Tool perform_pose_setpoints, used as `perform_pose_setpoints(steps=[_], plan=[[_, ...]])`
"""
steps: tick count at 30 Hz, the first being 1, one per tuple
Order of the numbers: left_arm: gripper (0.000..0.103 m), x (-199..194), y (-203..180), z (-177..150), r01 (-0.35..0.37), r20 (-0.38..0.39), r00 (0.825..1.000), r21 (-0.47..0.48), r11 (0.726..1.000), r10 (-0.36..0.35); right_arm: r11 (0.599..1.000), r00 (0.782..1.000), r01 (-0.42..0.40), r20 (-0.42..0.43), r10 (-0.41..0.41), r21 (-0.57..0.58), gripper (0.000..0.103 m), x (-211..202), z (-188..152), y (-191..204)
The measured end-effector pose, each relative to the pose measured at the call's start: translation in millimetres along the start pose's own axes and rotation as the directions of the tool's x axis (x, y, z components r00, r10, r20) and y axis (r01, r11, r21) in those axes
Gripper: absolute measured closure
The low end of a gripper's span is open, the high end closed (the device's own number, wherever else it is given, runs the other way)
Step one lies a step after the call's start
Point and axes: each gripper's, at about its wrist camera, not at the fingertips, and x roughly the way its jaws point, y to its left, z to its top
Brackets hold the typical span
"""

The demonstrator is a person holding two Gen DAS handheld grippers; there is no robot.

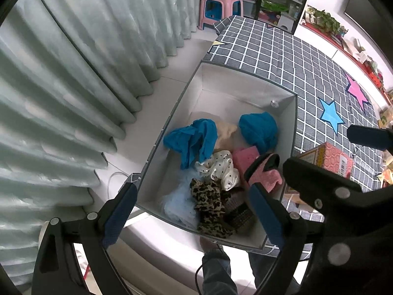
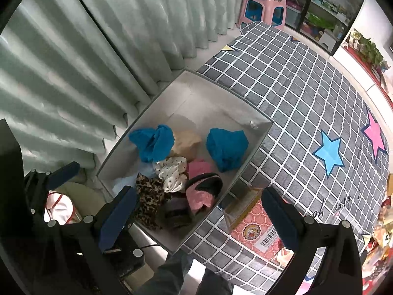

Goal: Organize soft objects

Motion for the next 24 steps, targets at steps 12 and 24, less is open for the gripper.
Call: perform_pose_setpoints(steps=[12, 24], plan=[[0.008, 1, -3, -6, 0.002, -0.011, 1.000, 0.003, 1.000, -0.001, 1.000, 1.000, 0.000, -0.002, 0.000, 0.002, 0.000, 0, -2, 0], [0.008, 7, 1, -10, 0.009, -0.043, 0.999, -0.007, 1.000, -0.009, 1.000, 1.000, 0.001, -0.005, -0.001, 0.002, 0.000, 0, -5, 1]])
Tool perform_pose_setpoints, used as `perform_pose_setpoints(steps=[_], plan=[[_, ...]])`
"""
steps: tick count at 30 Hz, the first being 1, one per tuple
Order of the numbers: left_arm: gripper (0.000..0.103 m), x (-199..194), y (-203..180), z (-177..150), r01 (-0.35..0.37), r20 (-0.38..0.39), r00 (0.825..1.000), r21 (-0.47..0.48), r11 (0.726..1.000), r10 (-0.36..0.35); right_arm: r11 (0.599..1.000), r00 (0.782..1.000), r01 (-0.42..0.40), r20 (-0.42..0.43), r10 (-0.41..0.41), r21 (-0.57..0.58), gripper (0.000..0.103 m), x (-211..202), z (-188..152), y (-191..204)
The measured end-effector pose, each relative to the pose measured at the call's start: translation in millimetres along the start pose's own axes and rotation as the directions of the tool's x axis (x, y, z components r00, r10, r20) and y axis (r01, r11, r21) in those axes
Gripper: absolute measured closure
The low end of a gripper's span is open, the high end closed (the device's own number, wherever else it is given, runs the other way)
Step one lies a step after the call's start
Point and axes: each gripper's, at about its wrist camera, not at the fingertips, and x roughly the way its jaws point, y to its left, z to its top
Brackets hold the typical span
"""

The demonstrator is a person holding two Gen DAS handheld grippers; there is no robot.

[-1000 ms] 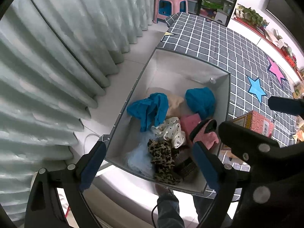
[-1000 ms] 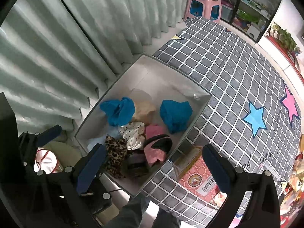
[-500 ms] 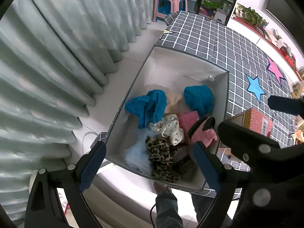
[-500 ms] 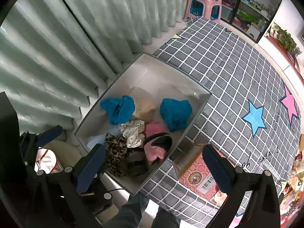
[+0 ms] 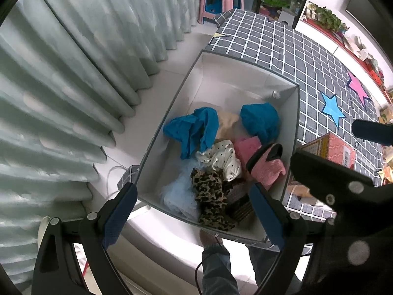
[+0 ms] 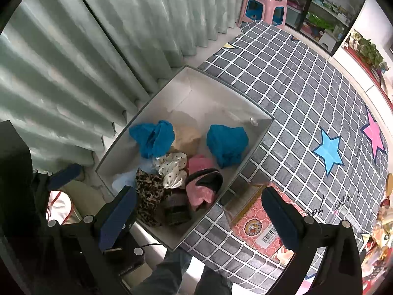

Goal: Organize soft objects

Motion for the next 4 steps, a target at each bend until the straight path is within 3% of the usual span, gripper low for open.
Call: perform_pose_setpoints(steps=[4], plan=[[0.008, 0.6, 3.3, -3.6, 0.027, -0.002, 1.000, -0.010, 1.000, -0.027, 1.000, 1.000, 0.003, 0.001, -0.003, -0.001, 0.000, -0.2, -1.3, -0.1]])
